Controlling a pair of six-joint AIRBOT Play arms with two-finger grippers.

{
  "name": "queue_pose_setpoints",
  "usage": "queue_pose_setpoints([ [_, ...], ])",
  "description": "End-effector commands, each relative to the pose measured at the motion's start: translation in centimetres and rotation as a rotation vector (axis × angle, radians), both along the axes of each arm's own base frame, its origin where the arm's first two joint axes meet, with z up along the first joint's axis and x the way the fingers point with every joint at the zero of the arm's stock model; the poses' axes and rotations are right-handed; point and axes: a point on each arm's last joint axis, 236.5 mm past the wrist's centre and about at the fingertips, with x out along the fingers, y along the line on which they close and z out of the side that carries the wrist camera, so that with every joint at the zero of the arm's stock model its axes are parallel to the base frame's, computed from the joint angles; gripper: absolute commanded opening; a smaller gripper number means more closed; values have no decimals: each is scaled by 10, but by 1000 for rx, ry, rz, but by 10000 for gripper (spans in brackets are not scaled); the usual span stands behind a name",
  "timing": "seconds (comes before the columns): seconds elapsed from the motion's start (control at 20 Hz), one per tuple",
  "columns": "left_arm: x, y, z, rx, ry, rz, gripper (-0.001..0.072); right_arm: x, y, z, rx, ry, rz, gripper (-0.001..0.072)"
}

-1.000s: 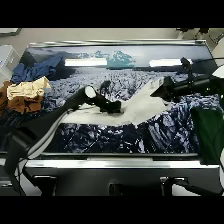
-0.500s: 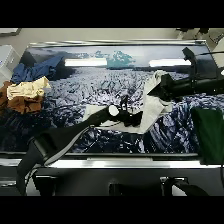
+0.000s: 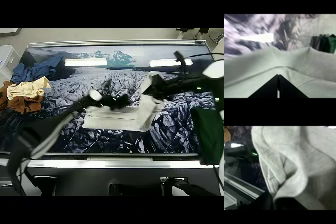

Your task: Fold the clothes and pants, and hang the long-sleeved shirts on hangers.

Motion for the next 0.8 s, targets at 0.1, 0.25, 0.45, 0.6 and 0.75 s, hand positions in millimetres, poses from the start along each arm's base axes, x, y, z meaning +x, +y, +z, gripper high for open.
queue_pose_setpoints([
  [0.1, 40, 193, 83, 317, -204, 28, 20, 24, 110, -44, 132, 26, 50, 49],
  [0.25, 35, 252, 163, 336, -343, 114, 21, 20, 184, -89, 228, 133, 43, 49],
  [0.45, 6, 265, 243, 337, -520, 143, 21, -7, 257, -150, 350, 358, 20, 438],
  [0.6, -12, 265, 262, 342, -556, 123, 21, -2, 251, -138, 423, 325, 79, 677],
  [0.75, -17, 272, 254, 395, -545, 96, 21, 29, 172, -115, 360, 241, 84, 677],
])
